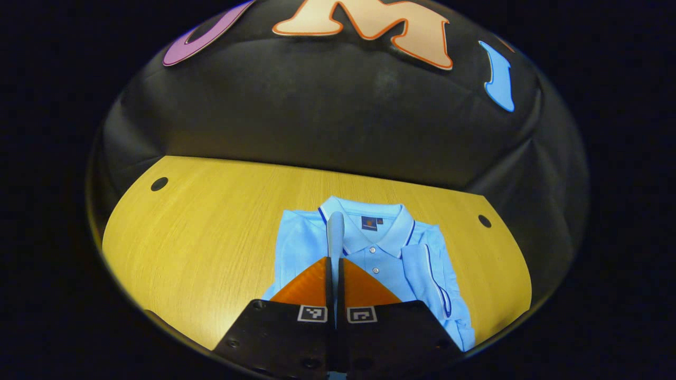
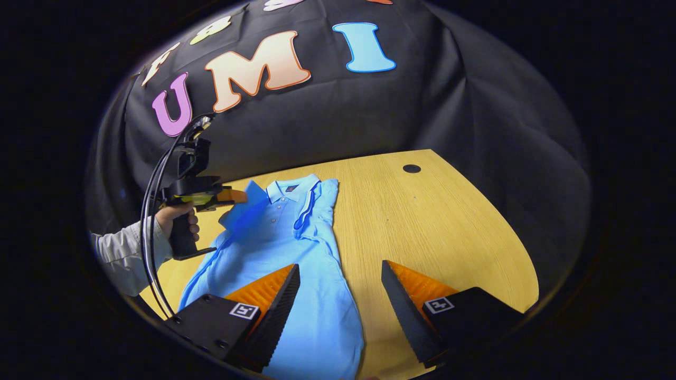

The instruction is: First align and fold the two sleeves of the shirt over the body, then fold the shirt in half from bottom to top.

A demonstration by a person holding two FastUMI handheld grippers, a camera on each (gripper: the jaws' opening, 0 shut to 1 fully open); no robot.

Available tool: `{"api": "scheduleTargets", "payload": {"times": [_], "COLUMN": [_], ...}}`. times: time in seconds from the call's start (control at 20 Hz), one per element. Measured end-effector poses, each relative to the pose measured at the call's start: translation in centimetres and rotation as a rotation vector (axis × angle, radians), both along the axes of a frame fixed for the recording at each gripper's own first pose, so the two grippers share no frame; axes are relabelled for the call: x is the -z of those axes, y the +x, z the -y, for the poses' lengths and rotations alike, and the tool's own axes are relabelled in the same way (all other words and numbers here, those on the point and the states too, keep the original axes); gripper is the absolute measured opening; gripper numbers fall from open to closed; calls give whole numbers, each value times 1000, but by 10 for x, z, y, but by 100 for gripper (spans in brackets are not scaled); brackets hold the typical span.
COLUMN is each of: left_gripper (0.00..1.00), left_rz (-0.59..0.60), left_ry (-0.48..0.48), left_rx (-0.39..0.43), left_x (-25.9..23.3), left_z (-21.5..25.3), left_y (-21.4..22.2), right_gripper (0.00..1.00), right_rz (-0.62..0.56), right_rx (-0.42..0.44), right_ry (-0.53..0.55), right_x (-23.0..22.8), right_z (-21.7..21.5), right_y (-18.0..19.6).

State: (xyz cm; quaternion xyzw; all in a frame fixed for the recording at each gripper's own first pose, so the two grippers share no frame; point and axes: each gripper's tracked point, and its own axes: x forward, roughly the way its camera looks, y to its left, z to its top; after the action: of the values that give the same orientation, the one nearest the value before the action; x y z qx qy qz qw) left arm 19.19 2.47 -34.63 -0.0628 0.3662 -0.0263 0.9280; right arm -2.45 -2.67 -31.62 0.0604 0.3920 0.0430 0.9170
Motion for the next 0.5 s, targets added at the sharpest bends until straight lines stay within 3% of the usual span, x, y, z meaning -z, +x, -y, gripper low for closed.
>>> {"api": "scheduleTargets", "payload": {"times": [0.25, 0.3, 0.45, 0.5], "left_gripper": [2, 20, 98, 95], "left_rz": [-45, -48, -9, 10], "left_ry": [9, -33, 5, 21], "left_rx": [50, 60, 59, 63], "left_x": [17, 17, 5, -3], "left_z": [18, 26, 17, 15], "left_y": [-8, -9, -14, -18], "right_gripper": [98, 97, 97, 97], "right_rz": [6, 10, 27, 34], "right_rx": [22, 25, 23, 20], "right_ry": [19, 21, 21, 19], "right_x": [-5, -6, -11, -13], "right_z": [1, 1, 2, 2], "right_y": [4, 4, 5, 3]}}
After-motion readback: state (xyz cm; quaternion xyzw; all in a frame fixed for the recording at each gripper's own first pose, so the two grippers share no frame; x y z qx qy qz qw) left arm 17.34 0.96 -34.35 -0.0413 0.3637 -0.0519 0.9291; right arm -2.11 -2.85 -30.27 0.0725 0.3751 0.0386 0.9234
